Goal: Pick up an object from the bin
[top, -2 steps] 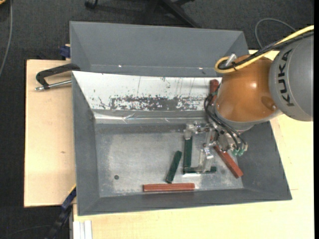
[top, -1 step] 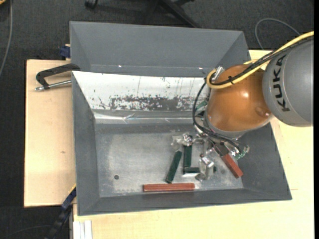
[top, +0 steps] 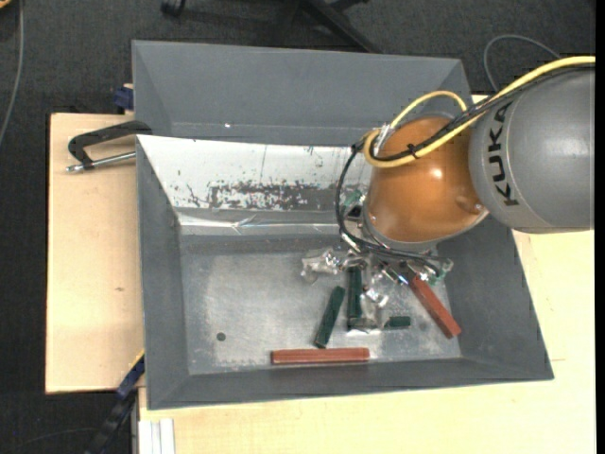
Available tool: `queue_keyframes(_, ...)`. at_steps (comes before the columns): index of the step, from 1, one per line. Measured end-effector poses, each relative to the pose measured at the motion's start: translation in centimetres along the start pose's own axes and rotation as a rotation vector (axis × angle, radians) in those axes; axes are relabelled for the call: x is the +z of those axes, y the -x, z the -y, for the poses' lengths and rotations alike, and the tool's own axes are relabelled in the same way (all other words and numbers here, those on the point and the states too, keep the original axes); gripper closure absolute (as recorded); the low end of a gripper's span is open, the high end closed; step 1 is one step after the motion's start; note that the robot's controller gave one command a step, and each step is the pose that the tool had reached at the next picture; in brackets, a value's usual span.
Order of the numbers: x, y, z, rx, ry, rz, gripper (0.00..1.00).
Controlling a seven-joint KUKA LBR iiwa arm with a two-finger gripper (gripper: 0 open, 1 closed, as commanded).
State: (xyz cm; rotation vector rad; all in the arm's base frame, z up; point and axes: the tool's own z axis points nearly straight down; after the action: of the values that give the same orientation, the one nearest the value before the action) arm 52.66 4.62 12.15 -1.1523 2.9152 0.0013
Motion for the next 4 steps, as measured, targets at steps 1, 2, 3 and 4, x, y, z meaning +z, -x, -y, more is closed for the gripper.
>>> queue_keyframes(1, 2.8, -0.2, -0.3, -0.14, -0.001, -0.003, 0.0)
queue_keyframes(2, 5.1, 2.7, 1.3, -0.227, 0.001, -0.001, 1.0)
queue_keyframes(3, 5.1, 2.7, 1.3, -0.227, 0.001, -0.001, 1.0)
queue_keyframes(4, 5.0, 2.7, 1.2, -0.226, 0.001, -0.001, 1.0)
